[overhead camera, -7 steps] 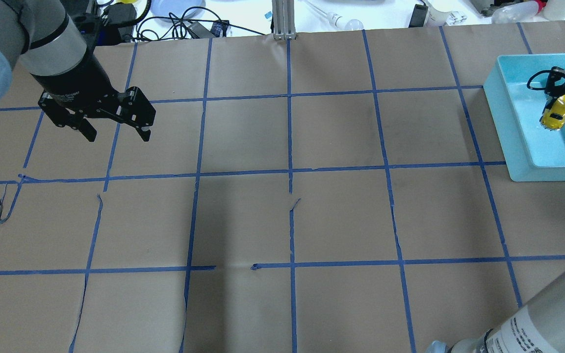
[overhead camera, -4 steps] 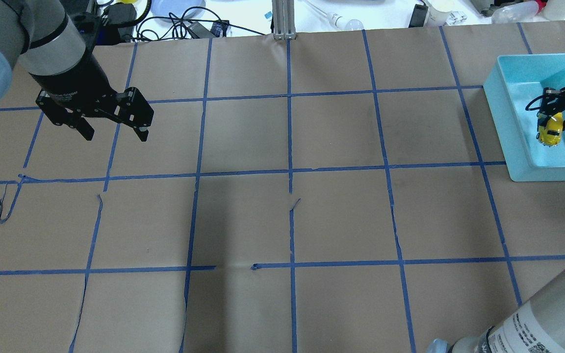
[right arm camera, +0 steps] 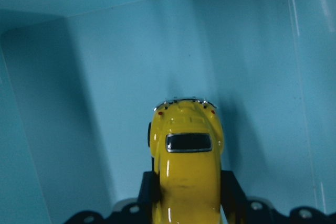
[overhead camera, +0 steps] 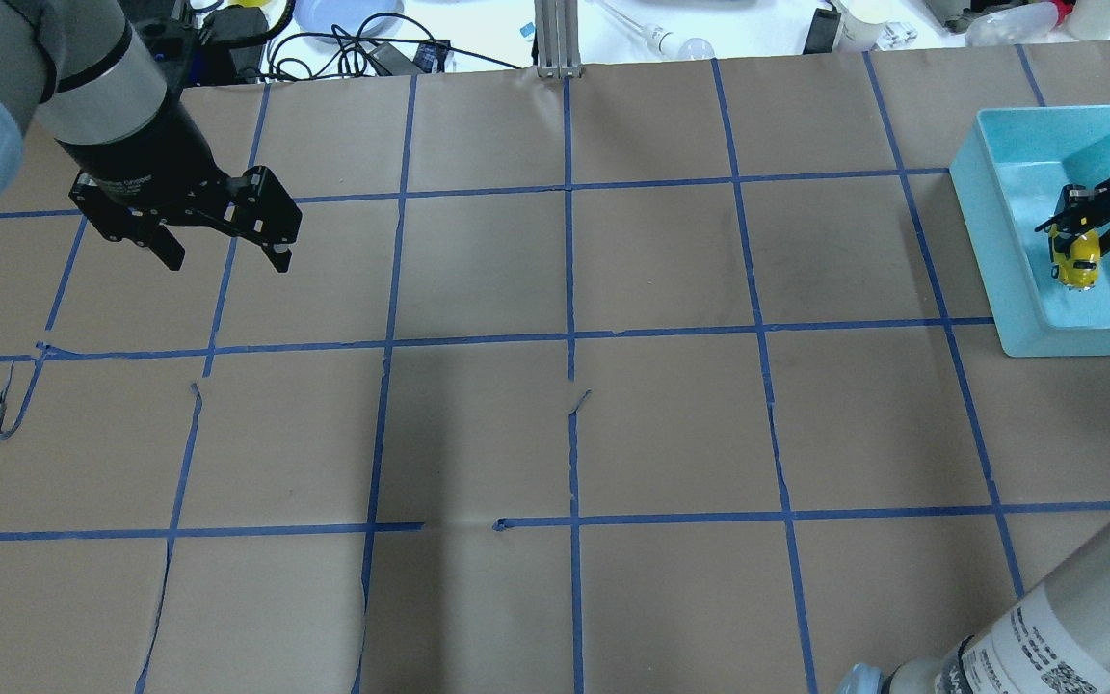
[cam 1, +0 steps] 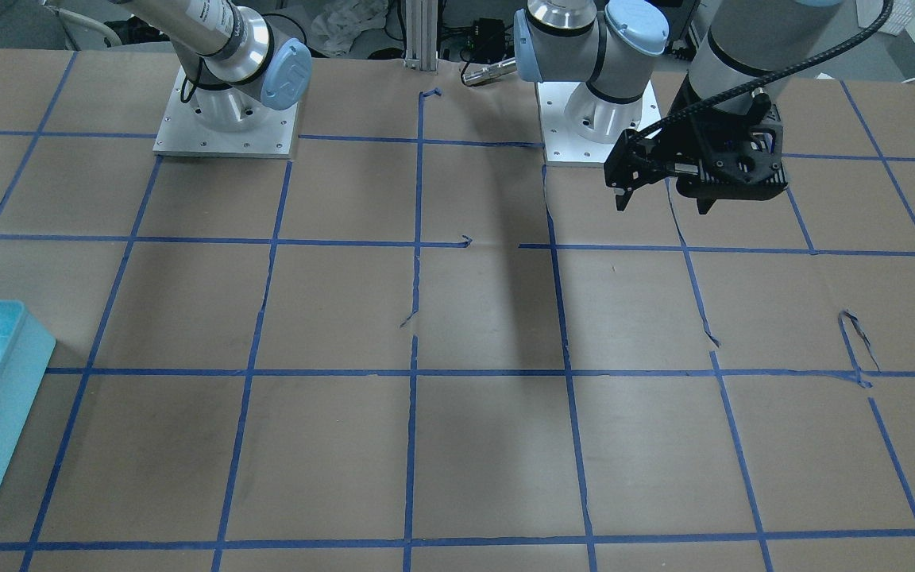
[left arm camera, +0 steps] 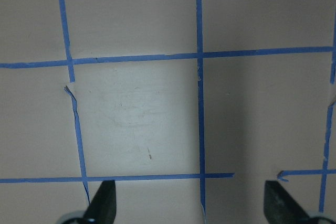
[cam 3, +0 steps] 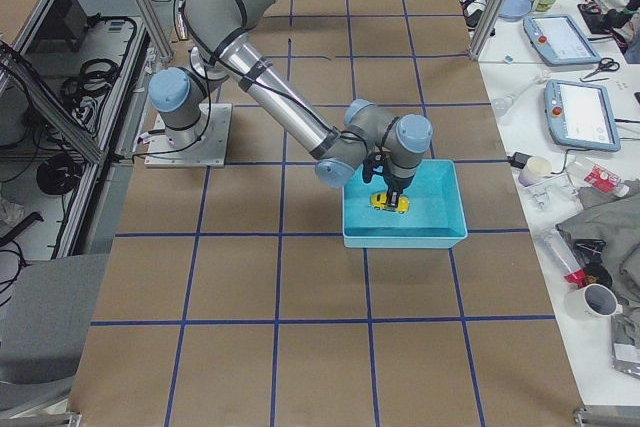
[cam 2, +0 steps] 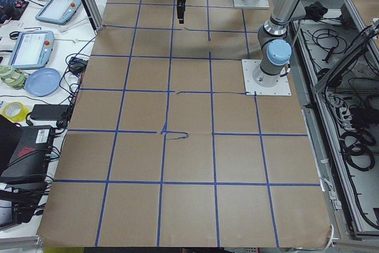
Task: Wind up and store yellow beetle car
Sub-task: 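Lower the car onto the tray floor and open the right gripper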
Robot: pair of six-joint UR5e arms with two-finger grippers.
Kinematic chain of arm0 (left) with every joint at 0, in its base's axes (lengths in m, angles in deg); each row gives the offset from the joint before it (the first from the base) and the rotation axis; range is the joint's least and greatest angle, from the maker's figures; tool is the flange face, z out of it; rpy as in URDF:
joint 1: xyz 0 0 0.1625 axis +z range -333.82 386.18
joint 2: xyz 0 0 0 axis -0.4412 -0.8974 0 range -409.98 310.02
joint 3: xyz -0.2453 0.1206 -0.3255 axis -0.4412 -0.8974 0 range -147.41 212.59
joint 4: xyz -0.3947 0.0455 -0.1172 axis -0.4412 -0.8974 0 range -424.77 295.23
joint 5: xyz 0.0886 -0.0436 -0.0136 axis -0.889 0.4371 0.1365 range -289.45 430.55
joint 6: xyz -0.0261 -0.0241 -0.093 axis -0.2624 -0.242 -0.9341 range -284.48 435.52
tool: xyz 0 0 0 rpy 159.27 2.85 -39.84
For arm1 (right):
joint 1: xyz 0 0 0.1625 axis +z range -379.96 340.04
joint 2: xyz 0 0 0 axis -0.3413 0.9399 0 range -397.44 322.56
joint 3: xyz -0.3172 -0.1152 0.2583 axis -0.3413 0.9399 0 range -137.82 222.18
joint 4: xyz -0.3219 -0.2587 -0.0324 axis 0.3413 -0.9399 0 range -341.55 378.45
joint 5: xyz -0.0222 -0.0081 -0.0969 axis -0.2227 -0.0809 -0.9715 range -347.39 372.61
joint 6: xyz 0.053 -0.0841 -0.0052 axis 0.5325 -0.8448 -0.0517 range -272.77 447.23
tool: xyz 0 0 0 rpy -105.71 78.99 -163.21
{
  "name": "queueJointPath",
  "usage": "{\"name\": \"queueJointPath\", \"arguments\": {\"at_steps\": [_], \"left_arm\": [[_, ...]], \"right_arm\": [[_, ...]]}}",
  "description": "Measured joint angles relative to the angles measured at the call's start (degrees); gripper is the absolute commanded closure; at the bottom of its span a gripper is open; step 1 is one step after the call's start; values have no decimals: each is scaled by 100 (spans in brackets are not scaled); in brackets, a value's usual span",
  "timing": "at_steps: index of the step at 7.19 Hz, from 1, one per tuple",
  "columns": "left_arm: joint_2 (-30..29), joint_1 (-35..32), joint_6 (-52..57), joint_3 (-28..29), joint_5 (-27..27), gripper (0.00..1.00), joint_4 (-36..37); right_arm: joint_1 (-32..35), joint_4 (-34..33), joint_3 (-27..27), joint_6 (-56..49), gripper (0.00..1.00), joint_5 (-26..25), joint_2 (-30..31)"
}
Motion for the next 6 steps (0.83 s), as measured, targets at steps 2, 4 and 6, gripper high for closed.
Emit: {"name": "queueJointPath", "arguments": {"at_steps": [2,4,6], "left_arm": [[16,3,2,16,21,0,7],[20,3,0,6,20,0,13],[21,4,-4,-1,19,0,14]], "right_arm": [[-31,-111,-8,3,0,56,-66],[-42,-106,-9,118,0,76,-34],[-50,404,25,506,0,105,350]]}}
